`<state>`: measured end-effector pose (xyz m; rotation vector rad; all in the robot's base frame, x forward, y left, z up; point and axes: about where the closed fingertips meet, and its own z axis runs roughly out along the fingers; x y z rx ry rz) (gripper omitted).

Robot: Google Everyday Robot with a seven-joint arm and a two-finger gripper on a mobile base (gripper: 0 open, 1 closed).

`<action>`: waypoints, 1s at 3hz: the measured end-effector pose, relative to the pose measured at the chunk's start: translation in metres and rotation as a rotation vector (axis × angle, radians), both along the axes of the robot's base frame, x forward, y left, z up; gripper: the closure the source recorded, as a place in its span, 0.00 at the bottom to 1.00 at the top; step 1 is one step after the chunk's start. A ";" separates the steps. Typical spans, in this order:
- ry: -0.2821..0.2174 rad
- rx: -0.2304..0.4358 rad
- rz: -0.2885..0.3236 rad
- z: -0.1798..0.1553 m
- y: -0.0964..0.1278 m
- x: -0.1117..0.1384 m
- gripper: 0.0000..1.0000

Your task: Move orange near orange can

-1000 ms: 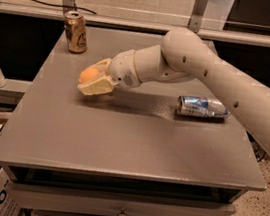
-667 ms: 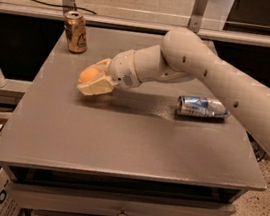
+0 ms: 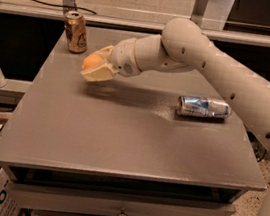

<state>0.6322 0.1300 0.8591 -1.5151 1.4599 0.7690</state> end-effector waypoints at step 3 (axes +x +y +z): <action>-0.110 -0.049 -0.166 -0.003 -0.004 0.111 1.00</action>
Offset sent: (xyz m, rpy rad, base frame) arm 0.1266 -0.0100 0.0025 -0.0699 -0.1435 -0.1804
